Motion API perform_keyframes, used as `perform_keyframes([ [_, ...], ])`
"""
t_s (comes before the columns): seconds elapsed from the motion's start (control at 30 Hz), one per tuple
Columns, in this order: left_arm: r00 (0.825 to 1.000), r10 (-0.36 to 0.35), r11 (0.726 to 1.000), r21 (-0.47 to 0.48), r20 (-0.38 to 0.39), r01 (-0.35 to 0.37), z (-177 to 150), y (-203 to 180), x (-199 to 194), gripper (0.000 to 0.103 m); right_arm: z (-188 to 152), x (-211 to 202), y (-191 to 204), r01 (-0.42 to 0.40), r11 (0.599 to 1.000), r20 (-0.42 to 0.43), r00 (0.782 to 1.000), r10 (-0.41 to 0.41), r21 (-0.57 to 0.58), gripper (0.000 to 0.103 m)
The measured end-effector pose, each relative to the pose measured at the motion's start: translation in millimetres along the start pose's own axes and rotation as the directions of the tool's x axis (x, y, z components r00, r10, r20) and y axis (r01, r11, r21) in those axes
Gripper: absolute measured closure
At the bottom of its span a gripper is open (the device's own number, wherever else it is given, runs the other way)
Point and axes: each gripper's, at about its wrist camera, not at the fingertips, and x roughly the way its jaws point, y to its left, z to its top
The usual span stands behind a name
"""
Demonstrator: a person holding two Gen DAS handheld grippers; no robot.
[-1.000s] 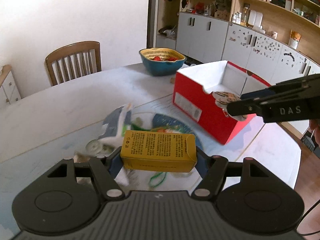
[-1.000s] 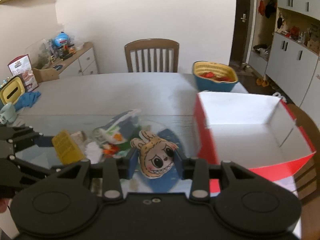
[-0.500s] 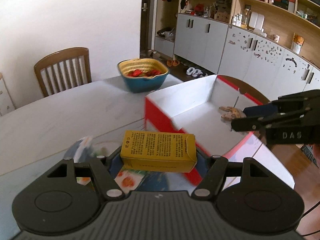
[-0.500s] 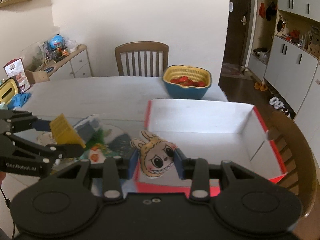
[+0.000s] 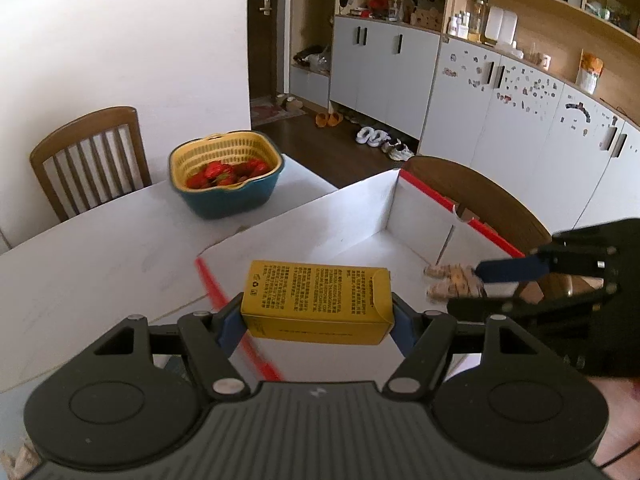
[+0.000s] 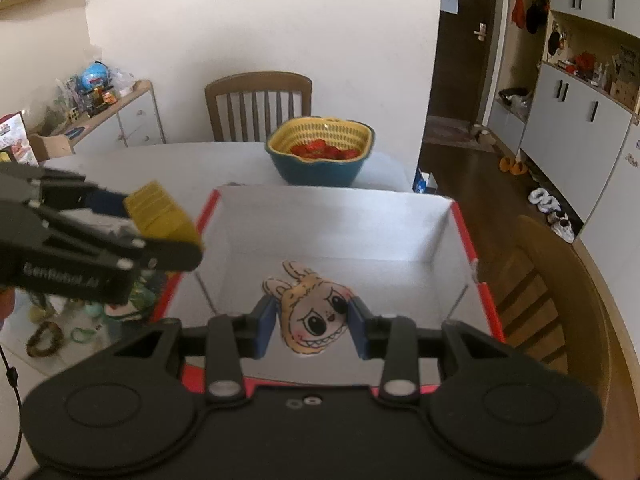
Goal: Organize objects
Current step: 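Carry the yellow package and the plush doll over the open red box with both tools, then lower and release the yellow package with the left tool while the right tool releases the doll into the box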
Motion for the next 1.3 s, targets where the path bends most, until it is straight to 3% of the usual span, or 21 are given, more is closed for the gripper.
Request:
perform_keyframes([
  [0.4, 0.991, 0.024, 0.998, 0.067, -0.132, -0.015, 25.5, -33.9, 89.8, 0.031, -1.0, 51.4, -45.6, -0.001, 0.998, -0.109, 0.994, -0.005, -0.058, 0.066],
  [0.77, 0.965, 0.032, 0.996, 0.088, -0.262, -0.009, 34.3, -37.6, 149.0, 0.035, 5.5, 109.9, -62.9, -0.098, 0.99, -0.319, 0.946, 0.059, -0.106, 0.066],
  [1.03, 0.943, 0.024, 0.998, 0.061, -0.332, -0.004, 21.6, -34.2, 167.8, 0.035, -1.3, 129.7, -59.9, -0.115, 0.984, -0.391, 0.919, 0.052, -0.139, 0.065],
  [1.3, 0.945, 0.009, 0.999, 0.054, -0.327, 0.009, 15.8, -33.2, 161.2, 0.035, -5.2, 128.8, -64.2, -0.108, 0.985, -0.384, 0.922, 0.05, -0.132, 0.063],
])
